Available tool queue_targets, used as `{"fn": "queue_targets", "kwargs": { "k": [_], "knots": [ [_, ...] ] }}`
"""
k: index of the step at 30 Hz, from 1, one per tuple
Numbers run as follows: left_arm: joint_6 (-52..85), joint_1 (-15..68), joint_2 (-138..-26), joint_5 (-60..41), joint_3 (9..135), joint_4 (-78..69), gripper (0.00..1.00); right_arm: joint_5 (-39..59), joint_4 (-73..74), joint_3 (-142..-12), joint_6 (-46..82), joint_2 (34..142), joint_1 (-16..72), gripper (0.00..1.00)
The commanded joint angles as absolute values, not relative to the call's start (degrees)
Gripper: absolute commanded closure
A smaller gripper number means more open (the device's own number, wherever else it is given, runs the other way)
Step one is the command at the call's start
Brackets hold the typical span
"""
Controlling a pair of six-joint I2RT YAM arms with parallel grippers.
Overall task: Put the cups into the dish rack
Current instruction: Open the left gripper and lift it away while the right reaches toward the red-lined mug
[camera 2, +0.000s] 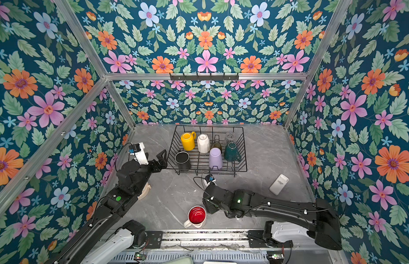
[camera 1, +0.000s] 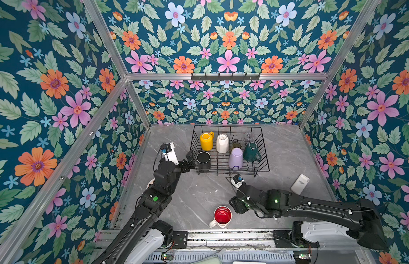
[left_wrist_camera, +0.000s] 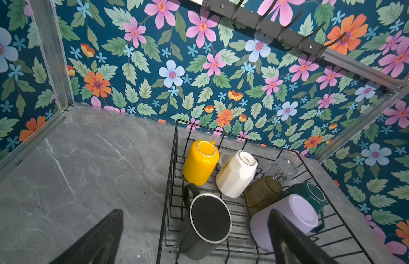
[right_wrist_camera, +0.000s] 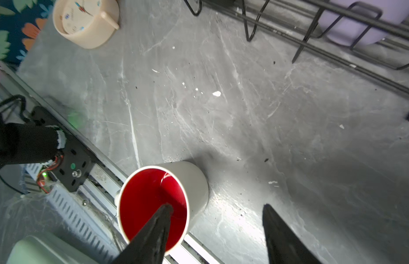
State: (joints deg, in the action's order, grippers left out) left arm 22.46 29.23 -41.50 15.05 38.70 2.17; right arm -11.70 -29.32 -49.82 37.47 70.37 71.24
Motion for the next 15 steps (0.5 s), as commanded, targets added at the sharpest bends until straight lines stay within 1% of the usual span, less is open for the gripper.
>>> {"fn": "queue_targets", "kwargs": {
  "k": [1, 6, 12, 15],
  "knots": [
    [23.21, 29.19, -40.56, 17.25, 38.84, 1.41, 0.0, -13.11, -30.5, -51.14, 40.75, 73.74, 73.57, 0.38],
    [22.49, 29.18, -36.94, 20.37, 39.09, 2.15, 0.0, -10.46, -28.01, -51.99, 42.95, 79.2, 74.64, 0.48],
    [22.06, 29.18, -32.7, 23.16, 39.08, 3.75, 0.0, -9.6, -27.05, -53.69, 44.91, 84.67, 76.12, 0.57],
    [22.04, 29.19, -31.2, 23.32, 39.28, 5.34, 0.0, -8.97, -27.24, -54.75, 45.39, 87.05, 76.53, 0.64]
  ]
}}
